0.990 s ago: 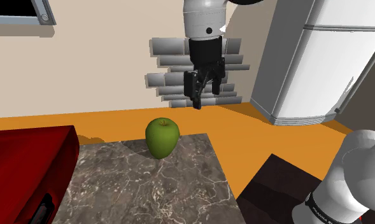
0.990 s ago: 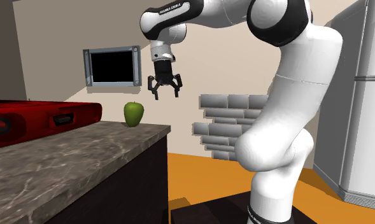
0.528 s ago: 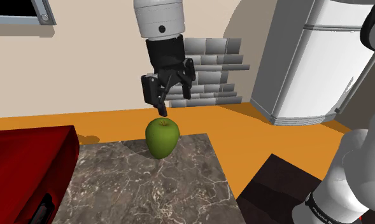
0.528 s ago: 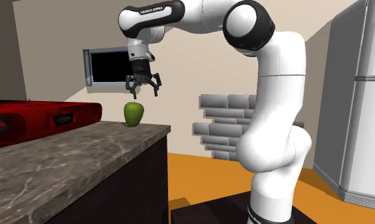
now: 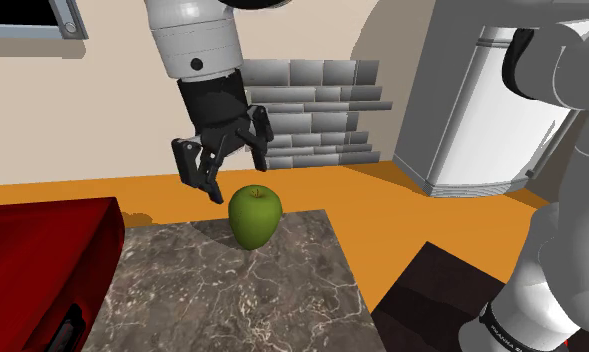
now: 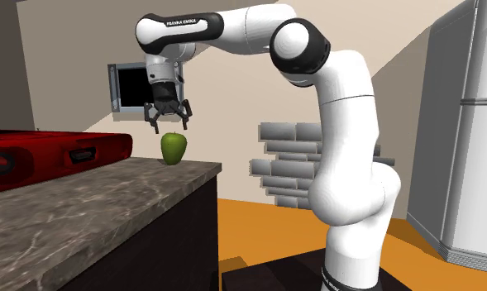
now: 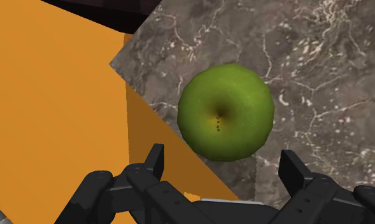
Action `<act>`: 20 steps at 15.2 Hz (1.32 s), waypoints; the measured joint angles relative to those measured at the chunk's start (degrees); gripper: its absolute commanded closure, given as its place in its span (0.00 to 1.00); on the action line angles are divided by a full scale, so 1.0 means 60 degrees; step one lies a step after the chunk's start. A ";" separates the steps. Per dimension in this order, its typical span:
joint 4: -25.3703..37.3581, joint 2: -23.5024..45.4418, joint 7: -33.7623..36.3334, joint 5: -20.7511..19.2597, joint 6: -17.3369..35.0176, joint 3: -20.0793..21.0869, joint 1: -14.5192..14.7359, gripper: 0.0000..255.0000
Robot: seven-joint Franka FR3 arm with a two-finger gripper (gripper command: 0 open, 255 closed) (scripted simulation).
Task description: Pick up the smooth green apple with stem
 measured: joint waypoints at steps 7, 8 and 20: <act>-0.0750 -0.0153 -0.0010 0.0067 0.0646 -0.0020 -0.0081 1.00; -0.0760 -0.0162 -0.0011 0.0068 0.0659 -0.0021 -0.0084 1.00; -0.0135 -0.0028 0.0014 0.0014 0.0118 0.0002 -0.0007 1.00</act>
